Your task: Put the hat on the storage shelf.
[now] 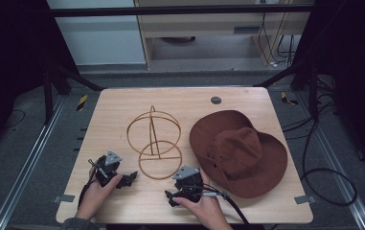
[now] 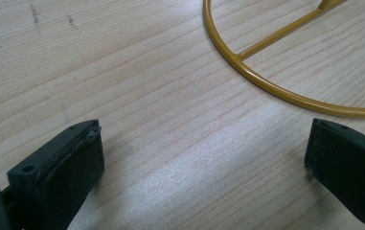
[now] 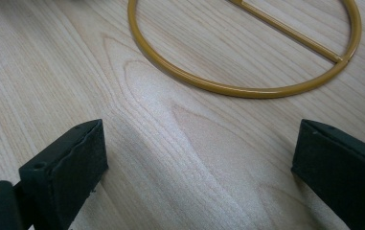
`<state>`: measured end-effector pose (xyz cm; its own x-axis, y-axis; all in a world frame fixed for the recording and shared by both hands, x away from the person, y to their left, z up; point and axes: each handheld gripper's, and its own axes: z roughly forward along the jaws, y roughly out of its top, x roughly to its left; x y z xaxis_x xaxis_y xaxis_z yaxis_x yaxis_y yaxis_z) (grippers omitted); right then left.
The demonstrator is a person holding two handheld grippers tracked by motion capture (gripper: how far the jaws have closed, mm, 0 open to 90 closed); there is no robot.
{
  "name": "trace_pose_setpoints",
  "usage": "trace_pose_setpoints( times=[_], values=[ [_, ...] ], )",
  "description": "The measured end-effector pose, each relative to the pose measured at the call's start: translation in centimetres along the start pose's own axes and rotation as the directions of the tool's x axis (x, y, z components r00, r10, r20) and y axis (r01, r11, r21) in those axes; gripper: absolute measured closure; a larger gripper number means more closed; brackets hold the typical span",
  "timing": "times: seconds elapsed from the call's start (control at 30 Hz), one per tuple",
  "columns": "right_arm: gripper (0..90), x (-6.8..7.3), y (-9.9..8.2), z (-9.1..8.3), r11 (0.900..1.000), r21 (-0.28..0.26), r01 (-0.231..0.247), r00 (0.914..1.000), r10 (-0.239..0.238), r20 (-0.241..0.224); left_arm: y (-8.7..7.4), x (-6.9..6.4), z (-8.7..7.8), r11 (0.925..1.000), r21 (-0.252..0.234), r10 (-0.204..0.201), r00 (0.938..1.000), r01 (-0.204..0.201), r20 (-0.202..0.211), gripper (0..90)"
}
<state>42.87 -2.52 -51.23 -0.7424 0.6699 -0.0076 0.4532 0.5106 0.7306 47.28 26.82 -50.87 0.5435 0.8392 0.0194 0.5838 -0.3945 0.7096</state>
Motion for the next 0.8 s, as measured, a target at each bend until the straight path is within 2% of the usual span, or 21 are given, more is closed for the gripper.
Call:
trace_pose_setpoints(
  times=[0.33, 0.43, 0.5, 0.57, 0.63, 0.67, 0.8],
  values=[
    [5.7, 0.1, 0.0, -0.1, 1.0000, -0.001, -0.001, 1.0000, 0.001, 0.000, 0.0, 0.0, 0.0, 1.0000, 0.001, 0.000, 1.0000, 0.000, 0.002, 0.0],
    [9.5, 0.5, 0.0, -0.6, 0.9996, 0.007, 0.027, 0.9996, -0.027, 0.001, 0.0, 0.0, 0.0, 1.0000, -0.001, 0.000, 1.0000, 0.000, 0.001, 0.0],
    [9.7, 1.2, 0.5, -1.6, 0.9971, 0.001, 0.077, 0.9969, -0.077, 0.017, 0.0, 0.0, 0.0, 1.0000, -0.003, 0.001, 1.0000, -0.001, 0.001, 0.0],
    [9.6, 1.4, 0.8, -2.3, 0.9964, -0.003, 0.085, 0.9962, -0.085, 0.016, -0.1, -0.1, 0.0, 1.0000, -0.003, 0.000, 1.0000, 0.000, 0.002, 0.0],
    [8.6, 1.8, 1.6, -3.6, 0.9939, 0.004, 0.110, 0.9939, -0.110, 0.011, -0.1, -0.1, 0.0, 1.0000, -0.002, 0.001, 1.0000, -0.001, 0.002, 0.0],
    [8.9, 2.2, 2.4, -4.9, 0.9904, 0.014, 0.137, 0.9902, -0.137, 0.023, -0.1, -0.1, -0.1, 1.0000, -0.002, 0.001, 1.0000, -0.001, 0.002, 0.0],
    [9.1, 1.9, 3.1, -6.5, 0.9907, 0.031, 0.133, 0.9912, -0.133, -0.007, -0.1, -0.1, 0.0, 1.0000, -0.005, -0.002, 1.0000, 0.002, 0.001, 0.0]
  ],
)
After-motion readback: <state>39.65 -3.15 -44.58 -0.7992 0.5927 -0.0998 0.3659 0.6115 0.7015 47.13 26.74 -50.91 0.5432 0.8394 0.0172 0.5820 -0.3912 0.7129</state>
